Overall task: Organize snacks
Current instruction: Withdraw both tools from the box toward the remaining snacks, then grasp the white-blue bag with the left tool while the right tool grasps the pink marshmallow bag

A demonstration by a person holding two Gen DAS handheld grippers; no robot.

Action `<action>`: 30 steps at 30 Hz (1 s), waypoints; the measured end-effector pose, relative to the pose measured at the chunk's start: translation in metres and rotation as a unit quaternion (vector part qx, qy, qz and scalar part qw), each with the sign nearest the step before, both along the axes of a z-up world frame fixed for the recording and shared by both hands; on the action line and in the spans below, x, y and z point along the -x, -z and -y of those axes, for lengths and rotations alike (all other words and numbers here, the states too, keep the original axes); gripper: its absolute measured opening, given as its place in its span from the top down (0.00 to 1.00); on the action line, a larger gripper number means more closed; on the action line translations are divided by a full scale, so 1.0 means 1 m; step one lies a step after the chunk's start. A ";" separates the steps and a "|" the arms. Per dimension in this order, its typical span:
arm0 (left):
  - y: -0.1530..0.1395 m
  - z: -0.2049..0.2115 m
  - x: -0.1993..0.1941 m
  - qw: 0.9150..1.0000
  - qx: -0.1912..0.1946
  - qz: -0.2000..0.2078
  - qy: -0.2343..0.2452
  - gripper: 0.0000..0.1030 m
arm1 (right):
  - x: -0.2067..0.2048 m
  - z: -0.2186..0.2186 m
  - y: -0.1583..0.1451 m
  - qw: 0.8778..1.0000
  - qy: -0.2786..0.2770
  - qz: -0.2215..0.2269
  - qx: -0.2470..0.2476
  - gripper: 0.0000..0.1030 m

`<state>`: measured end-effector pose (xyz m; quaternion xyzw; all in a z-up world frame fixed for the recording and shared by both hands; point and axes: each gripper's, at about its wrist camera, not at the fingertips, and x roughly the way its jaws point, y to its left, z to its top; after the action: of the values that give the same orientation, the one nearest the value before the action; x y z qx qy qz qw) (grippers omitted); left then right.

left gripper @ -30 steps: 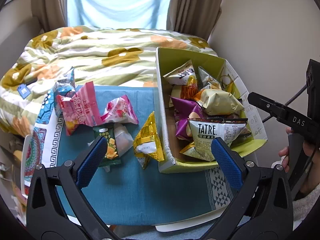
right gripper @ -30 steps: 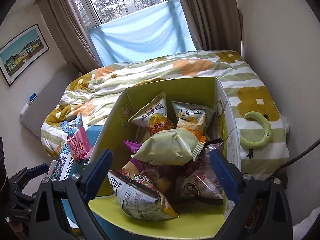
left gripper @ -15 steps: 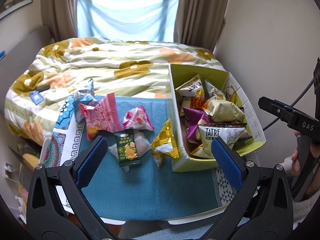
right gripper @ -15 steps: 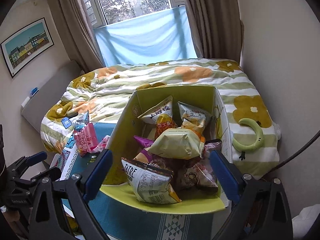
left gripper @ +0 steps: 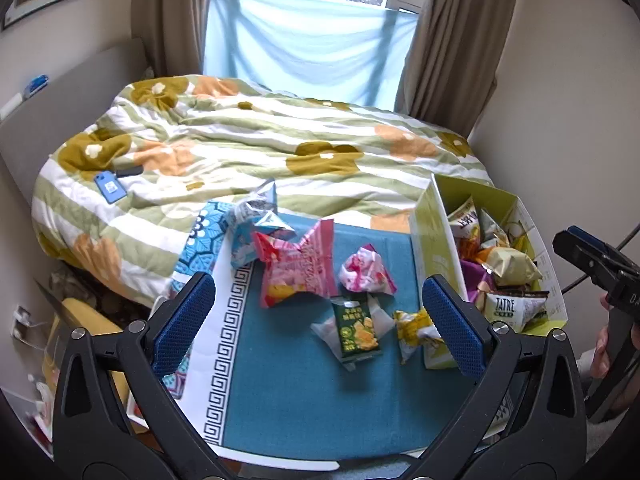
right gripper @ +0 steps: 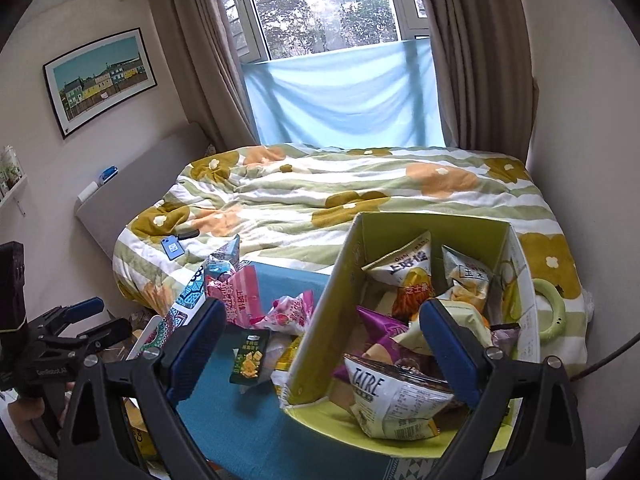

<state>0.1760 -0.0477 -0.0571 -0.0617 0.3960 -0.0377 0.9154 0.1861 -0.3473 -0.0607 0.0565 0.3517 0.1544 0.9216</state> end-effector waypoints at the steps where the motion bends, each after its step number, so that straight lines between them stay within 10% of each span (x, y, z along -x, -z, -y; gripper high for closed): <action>1: -0.001 -0.011 -0.008 1.000 0.002 -0.002 -0.002 0.00 | -0.003 -0.009 -0.001 1.000 -0.001 0.001 0.001 0.06; 12: 0.024 -0.101 -0.116 0.998 0.030 -0.054 0.028 0.00 | -0.055 -0.110 0.007 1.000 -0.017 -0.015 -0.008 0.06; 30: 0.184 -0.115 -0.266 0.967 0.090 -0.224 0.083 0.01 | -0.131 -0.221 0.123 0.990 -0.013 -0.127 0.058 0.06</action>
<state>0.4422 0.0670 -0.2413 -0.1177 0.5895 -0.1346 0.7877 0.3175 -0.1262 -0.1834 0.0172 0.4754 0.1370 0.8688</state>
